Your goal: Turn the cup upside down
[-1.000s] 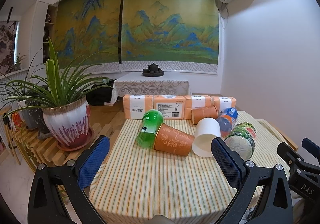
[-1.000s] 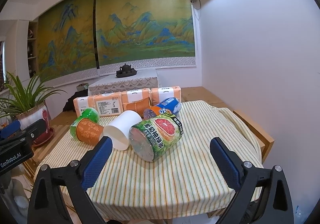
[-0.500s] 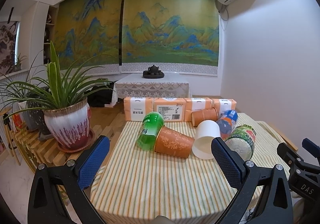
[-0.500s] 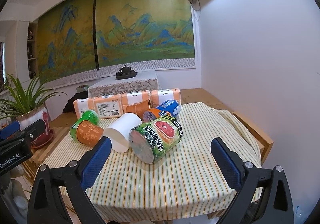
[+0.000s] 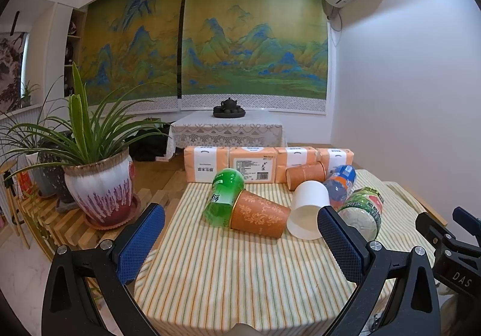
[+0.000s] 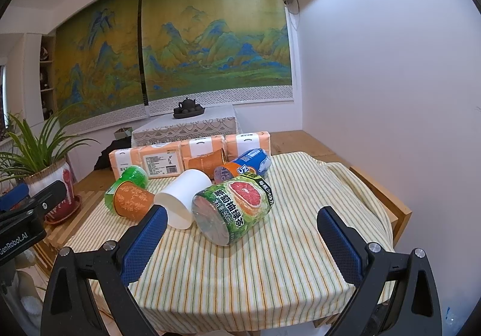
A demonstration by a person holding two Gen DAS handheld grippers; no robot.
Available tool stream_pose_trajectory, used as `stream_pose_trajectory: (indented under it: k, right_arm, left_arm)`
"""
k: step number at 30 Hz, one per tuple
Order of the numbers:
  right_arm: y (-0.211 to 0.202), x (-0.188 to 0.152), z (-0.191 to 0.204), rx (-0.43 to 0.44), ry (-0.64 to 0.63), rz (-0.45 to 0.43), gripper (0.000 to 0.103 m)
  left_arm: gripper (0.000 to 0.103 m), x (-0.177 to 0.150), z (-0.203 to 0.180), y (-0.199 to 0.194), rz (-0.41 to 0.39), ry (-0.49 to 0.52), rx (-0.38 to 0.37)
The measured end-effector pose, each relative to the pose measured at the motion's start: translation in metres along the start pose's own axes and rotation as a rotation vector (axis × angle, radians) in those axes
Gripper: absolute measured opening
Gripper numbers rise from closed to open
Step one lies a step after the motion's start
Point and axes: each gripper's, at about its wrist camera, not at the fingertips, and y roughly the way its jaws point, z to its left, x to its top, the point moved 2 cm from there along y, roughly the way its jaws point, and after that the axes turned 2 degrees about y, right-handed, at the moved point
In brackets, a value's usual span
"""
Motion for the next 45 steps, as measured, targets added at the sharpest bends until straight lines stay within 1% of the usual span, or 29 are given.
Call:
stream_pose_trajectory:
  k: [8, 12, 18, 28, 35, 39, 45]
  right_arm:
    - [0.003, 0.001, -0.002, 0.002, 0.004, 0.008, 0.098]
    - [0.011, 0.007, -0.013, 0.015, 0.041, 0.030, 0.098]
    - [0.033, 0.022, -0.031, 0.016, 0.101, 0.058, 0.098]
    - [0.078, 0.042, -0.053, 0.019, 0.144, 0.113, 0.098]
    - [0.127, 0.052, -0.069, 0.108, 0.239, 0.262, 0.098]
    - [0.168, 0.057, -0.077, 0.156, 0.295, 0.380, 0.098]
    - [0.223, 0.067, -0.092, 0.205, 0.407, 0.507, 0.097]
  left_arm:
    - [0.103, -0.001, 0.001, 0.002, 0.004, -0.005, 0.000]
    - [0.103, -0.002, 0.001, 0.005, 0.011, -0.006, 0.001]
    - [0.103, -0.003, 0.002, 0.012, 0.019, -0.006, 0.002]
    - [0.103, -0.005, 0.002, 0.026, 0.040, 0.000, 0.006]
    - [0.103, -0.008, 0.005, 0.038, 0.060, -0.005, 0.015]
    - [0.103, -0.009, 0.008, 0.043, 0.067, -0.006, 0.024]
    - [0.103, -0.010, 0.015, 0.050, 0.078, -0.009, 0.046]
